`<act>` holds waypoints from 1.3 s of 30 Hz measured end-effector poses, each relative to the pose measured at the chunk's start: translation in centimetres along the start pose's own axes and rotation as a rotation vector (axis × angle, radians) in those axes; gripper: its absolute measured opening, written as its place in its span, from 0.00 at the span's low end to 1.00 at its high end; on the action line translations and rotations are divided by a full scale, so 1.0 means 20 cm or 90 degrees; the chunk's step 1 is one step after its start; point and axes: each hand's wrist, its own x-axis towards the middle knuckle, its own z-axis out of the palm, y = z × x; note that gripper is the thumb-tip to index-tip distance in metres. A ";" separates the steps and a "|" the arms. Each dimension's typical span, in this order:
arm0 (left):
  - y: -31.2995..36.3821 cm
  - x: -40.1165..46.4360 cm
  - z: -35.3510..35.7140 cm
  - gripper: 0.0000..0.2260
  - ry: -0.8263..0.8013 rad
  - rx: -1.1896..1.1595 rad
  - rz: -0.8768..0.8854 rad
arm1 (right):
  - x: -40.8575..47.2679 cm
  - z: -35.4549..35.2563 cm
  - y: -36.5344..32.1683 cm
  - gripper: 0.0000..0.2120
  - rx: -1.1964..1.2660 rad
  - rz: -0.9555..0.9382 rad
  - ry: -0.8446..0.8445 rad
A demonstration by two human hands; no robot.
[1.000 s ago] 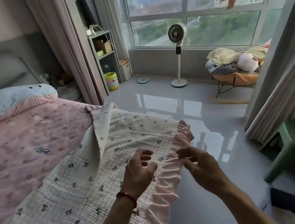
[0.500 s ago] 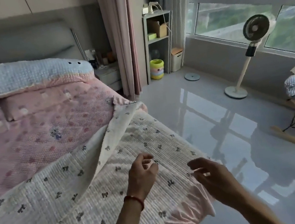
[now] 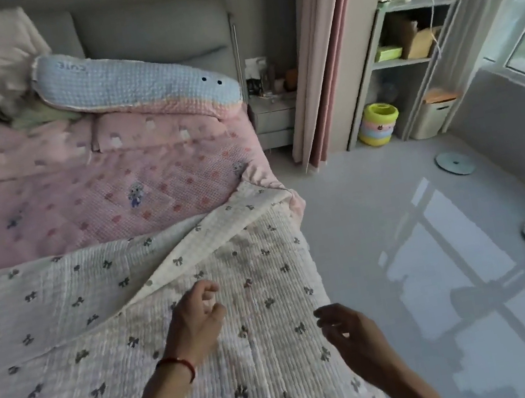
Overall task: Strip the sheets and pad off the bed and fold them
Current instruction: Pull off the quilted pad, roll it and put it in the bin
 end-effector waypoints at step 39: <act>0.03 1.80 0.69 0.31 0.031 -0.058 -0.493 | 3.86 0.76 0.19 0.33 -0.577 -0.179 -0.545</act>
